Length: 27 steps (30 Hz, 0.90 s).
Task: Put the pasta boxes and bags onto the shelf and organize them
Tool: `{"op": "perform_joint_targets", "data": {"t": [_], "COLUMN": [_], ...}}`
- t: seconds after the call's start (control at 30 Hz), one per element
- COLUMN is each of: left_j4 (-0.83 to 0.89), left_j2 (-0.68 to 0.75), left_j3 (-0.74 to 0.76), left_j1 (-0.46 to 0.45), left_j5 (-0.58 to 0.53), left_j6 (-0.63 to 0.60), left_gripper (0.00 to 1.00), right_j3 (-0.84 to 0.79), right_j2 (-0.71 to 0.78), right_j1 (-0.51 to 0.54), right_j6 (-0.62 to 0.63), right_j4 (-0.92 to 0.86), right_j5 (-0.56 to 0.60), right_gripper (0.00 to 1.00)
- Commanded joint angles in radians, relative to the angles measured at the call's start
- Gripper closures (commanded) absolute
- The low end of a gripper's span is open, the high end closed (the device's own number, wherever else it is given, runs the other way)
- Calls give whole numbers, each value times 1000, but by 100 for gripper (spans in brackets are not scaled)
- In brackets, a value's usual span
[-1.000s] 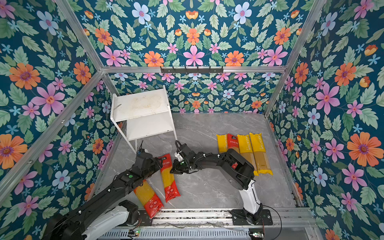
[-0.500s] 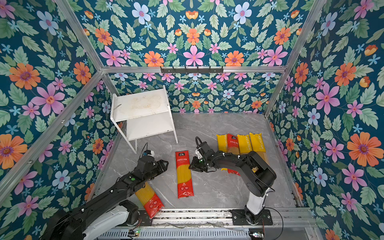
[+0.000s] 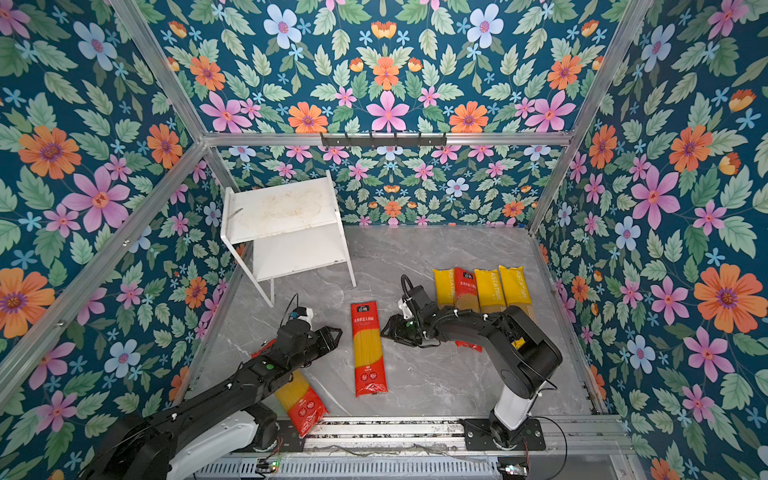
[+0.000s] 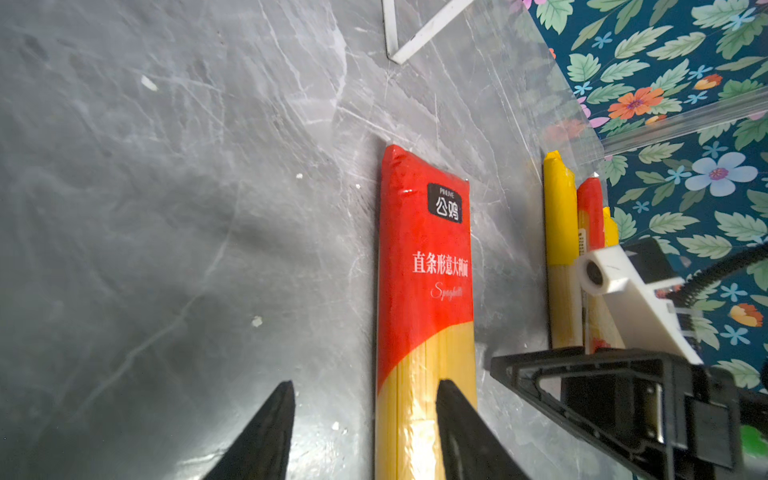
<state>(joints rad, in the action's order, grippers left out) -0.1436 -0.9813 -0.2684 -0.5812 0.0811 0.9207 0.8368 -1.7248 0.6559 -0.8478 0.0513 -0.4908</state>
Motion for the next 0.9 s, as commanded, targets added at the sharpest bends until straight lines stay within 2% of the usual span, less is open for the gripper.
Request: {"op": "perform_joint_targets", "data": {"t": [0.0,0.1,0.27,0.47,0.6,0.87], "left_j4": [-72,-112,-149,-84,-31,-78], "left_j2": [-27,-66,-102,-55,13,165], "left_j3": [5,6,-1,-55,-98,-97], "left_j1": [-12,-30,-49,-49,-47,-43], "left_j5": [16,23,29,16,16,57], "left_j6": [9,16,18,-36,-73,-165], "left_gripper": [45,47,50,50,46,32], "right_j3": [4,9,83,94,56,-39], "right_j2": [-32,-76,-156,-181,-144,-9], "right_j1": [2,19,70,92,92,93], "right_j6": [-50,-87,-92,-96,-82,49], "right_j4": [102,170,178,285,393,525], "right_j5": [-21,-23,-1,1,8,43], "right_gripper": [43,45,50,78,91,98]}}
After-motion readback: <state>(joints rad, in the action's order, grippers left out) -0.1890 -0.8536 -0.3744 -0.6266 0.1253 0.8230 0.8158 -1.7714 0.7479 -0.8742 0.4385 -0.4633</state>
